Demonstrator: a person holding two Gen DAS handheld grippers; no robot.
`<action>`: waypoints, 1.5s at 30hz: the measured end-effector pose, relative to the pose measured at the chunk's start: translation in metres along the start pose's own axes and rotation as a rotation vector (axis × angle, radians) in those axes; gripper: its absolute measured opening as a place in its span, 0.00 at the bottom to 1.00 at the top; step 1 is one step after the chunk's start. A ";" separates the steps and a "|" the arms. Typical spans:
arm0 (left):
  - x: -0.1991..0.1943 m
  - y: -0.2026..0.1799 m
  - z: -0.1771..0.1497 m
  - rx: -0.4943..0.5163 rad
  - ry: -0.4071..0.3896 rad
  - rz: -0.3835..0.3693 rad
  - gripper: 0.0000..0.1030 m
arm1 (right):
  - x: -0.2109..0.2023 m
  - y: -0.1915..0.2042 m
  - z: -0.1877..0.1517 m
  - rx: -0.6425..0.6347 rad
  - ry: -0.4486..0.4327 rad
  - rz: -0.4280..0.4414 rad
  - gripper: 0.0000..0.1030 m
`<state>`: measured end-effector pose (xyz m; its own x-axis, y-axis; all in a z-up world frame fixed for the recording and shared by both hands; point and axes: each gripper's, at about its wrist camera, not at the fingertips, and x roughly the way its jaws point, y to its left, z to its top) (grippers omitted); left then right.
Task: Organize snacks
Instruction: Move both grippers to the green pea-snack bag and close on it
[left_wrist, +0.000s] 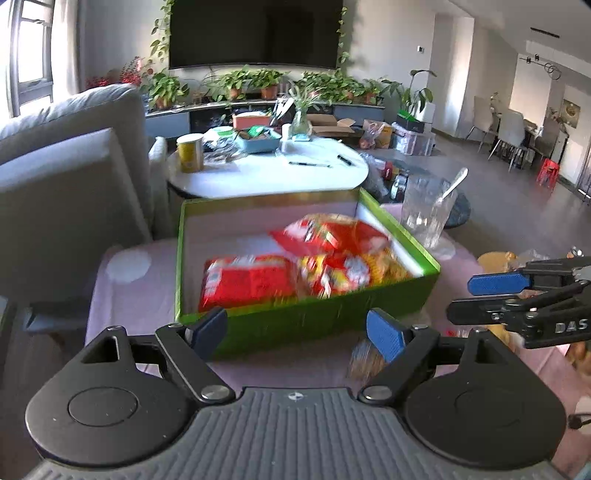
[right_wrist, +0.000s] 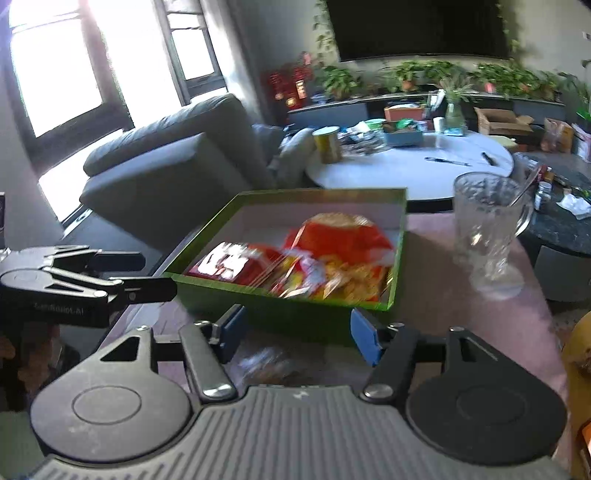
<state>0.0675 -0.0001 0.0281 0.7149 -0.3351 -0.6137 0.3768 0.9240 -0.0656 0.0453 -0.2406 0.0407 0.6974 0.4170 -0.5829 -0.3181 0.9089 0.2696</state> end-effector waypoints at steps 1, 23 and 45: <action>-0.005 0.002 -0.008 -0.002 0.005 0.011 0.79 | -0.002 0.005 -0.004 -0.011 0.010 0.015 0.63; -0.077 0.030 -0.117 -0.158 0.060 0.041 0.80 | -0.009 0.089 -0.067 -0.048 0.218 0.239 0.63; -0.093 0.035 -0.153 -0.222 0.116 -0.001 0.80 | 0.007 0.103 -0.086 0.022 0.376 0.289 0.63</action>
<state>-0.0760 0.0912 -0.0373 0.6374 -0.3246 -0.6988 0.2299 0.9457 -0.2296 -0.0377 -0.1440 -0.0016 0.3002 0.6283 -0.7177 -0.4482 0.7571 0.4753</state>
